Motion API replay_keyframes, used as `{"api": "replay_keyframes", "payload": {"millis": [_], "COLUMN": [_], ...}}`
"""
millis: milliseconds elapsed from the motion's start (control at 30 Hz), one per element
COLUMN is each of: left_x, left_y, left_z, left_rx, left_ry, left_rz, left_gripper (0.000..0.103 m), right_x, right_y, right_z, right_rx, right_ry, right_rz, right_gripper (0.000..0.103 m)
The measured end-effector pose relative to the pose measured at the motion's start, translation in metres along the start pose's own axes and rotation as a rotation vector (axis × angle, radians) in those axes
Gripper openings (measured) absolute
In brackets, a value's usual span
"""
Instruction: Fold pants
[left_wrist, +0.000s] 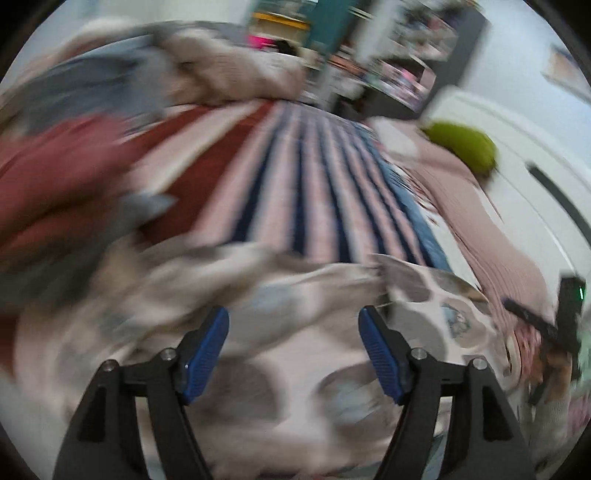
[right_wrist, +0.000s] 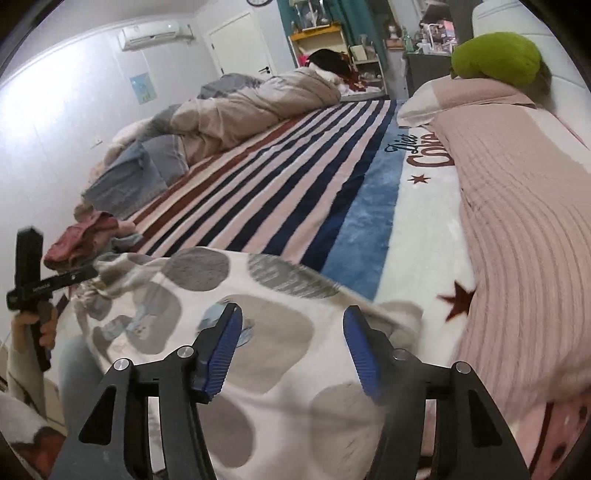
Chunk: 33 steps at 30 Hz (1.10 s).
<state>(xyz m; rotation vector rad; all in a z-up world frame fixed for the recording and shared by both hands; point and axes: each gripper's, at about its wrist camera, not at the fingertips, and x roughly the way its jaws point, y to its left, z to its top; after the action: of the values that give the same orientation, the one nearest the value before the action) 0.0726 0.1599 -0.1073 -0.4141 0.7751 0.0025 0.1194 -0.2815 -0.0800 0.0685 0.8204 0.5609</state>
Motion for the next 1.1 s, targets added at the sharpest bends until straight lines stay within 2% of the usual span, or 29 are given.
{"api": "replay_keyframes", "payload": {"millis": [167,267,367,500,600,667,800,900,1100], "left_x": [-0.031,-0.031,-0.025,-0.036,-0.051,-0.055,-0.039,-0.024,0.002], "left_y": [0.065,0.091,0.101,0.102,0.107,0.111,0.124,0.131,0.122], "left_z": [-0.027,-0.038,-0.042,-0.048,-0.054,-0.059,-0.071,-0.073,-0.055], "left_rx": [-0.175,-0.274,-0.342,-0.329,-0.318,-0.323,-0.378,-0.416,-0.395], "left_ry": [-0.063,-0.082,-0.095,-0.12,-0.136,-0.126,-0.078,-0.08,-0.148], "left_rz": [0.045,-0.021,-0.061,-0.083,-0.054,-0.062,-0.086,-0.122,-0.113], "left_gripper": [0.069,0.069,0.069,0.069,0.07,0.073,0.073,0.073,0.073], "right_x": [-0.013,-0.016,-0.016,-0.012,-0.01,-0.008,0.0,0.003,-0.007], "right_y": [0.02,0.028,0.035,0.046,0.051,0.053,0.062,0.071,0.075], "right_z": [-0.015,-0.02,-0.023,-0.025,-0.025,-0.024,-0.02,-0.018,-0.019], "right_rx": [0.089,0.12,0.16,0.171,0.167,0.171,0.171,0.155,0.155], "right_ry": [-0.041,-0.066,-0.072,-0.055,-0.044,-0.044,-0.042,-0.04,-0.06], "right_rz": [0.029,-0.02,-0.054,-0.072,-0.082,-0.078,-0.046,-0.021,-0.001], "right_gripper": [0.059,0.061,0.061,0.061,0.061,0.061,0.061,0.061,0.061]}}
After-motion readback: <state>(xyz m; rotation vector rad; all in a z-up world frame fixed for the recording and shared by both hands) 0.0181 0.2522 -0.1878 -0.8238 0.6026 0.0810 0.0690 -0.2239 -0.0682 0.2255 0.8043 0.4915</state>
